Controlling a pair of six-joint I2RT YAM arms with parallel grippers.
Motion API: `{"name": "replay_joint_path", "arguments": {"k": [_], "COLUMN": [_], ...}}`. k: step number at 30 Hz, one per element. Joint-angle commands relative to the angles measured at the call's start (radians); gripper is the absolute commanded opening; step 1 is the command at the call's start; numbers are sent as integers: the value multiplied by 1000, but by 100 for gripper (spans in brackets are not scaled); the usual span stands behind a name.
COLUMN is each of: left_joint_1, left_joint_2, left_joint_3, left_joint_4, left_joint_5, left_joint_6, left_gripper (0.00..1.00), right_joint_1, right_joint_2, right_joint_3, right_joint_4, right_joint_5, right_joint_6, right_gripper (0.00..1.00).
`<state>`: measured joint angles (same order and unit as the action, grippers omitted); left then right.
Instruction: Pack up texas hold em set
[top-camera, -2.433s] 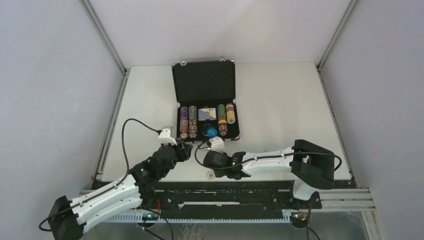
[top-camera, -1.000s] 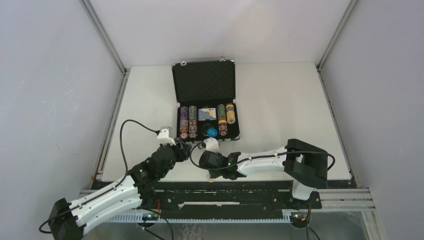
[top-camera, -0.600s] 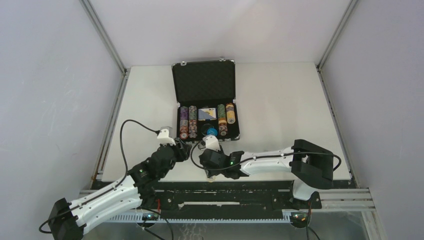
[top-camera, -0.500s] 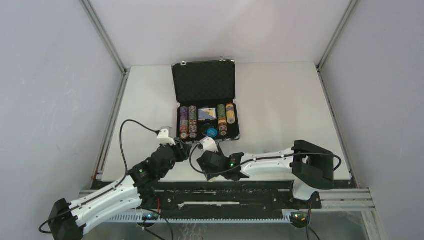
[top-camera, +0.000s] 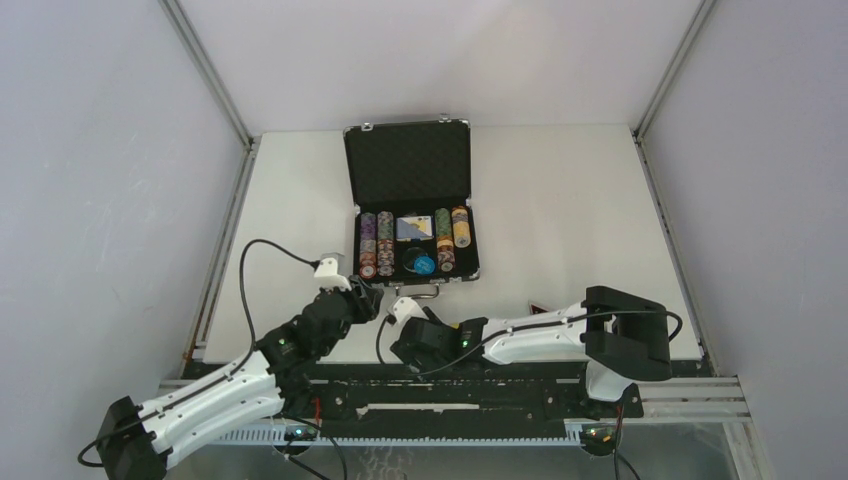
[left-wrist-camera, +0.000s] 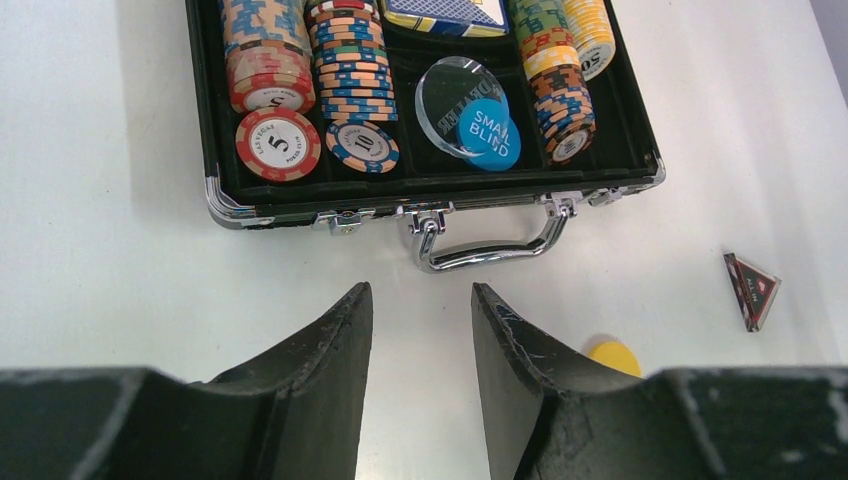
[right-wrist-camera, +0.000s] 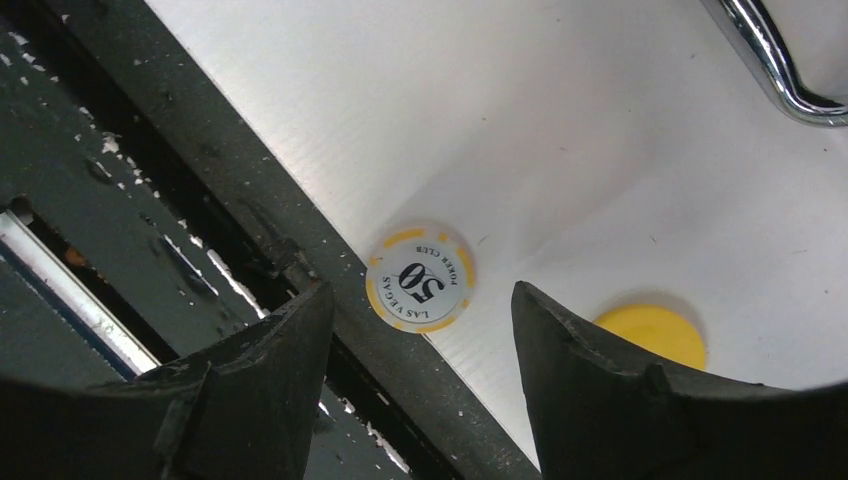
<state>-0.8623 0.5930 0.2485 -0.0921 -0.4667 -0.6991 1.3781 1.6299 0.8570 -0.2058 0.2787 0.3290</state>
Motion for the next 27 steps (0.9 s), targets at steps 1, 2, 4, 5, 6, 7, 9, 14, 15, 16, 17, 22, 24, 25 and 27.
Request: {"name": "replay_joint_path", "arguments": {"k": [1, 2, 4, 5, 6, 7, 9, 14, 15, 16, 17, 22, 24, 25, 27], "left_joint_1": [8, 8, 8, 8, 8, 8, 8, 8, 8, 8, 8, 8, 8, 8, 8], "left_joint_2": [2, 2, 2, 3, 4, 4, 8, 7, 8, 8, 8, 6, 7, 5, 5], "left_joint_3": [-18, -20, -18, -18, -17, -17, -17, -17, -17, -17, -17, -17, -17, -17, -18], "left_joint_4": [21, 22, 22, 22, 21, 21, 22, 22, 22, 22, 22, 22, 22, 21, 22], "left_joint_5": [5, 4, 3, 3, 3, 3, 3, 3, 4, 4, 4, 4, 3, 2, 2], "left_joint_6": [15, 15, 16, 16, 16, 16, 16, 19, 18, 18, 18, 16, 16, 17, 16], "left_gripper": [46, 46, 46, 46, 46, 46, 46, 46, 46, 46, 46, 46, 46, 46, 46], "right_joint_1": [16, 16, 16, 16, 16, 16, 15, 14, 15, 15, 15, 17, 19, 18, 21], "right_joint_2": [-22, -12, 3, 11, 17, 22, 31, 43, 43, 42, 44, 51, 53, 54, 56], "right_joint_3": [2, 1, 1, 1, 1, 1, 3, 7, 8, 7, 7, 7, 7, 7, 7], "right_joint_4": [50, 48, 48, 50, 52, 56, 56, 49, 46, 43, 40, 38, 37, 37, 36], "right_joint_5": [-12, -11, -5, -4, -3, -2, -1, 0, 0, 3, 5, 16, 17, 18, 20], "right_joint_6": [-33, -34, -32, -31, -31, -28, -25, -19, -19, -18, -14, -7, -5, -4, -2], "right_gripper": [74, 74, 74, 74, 74, 74, 74, 71, 70, 70, 69, 64, 62, 62, 61]}}
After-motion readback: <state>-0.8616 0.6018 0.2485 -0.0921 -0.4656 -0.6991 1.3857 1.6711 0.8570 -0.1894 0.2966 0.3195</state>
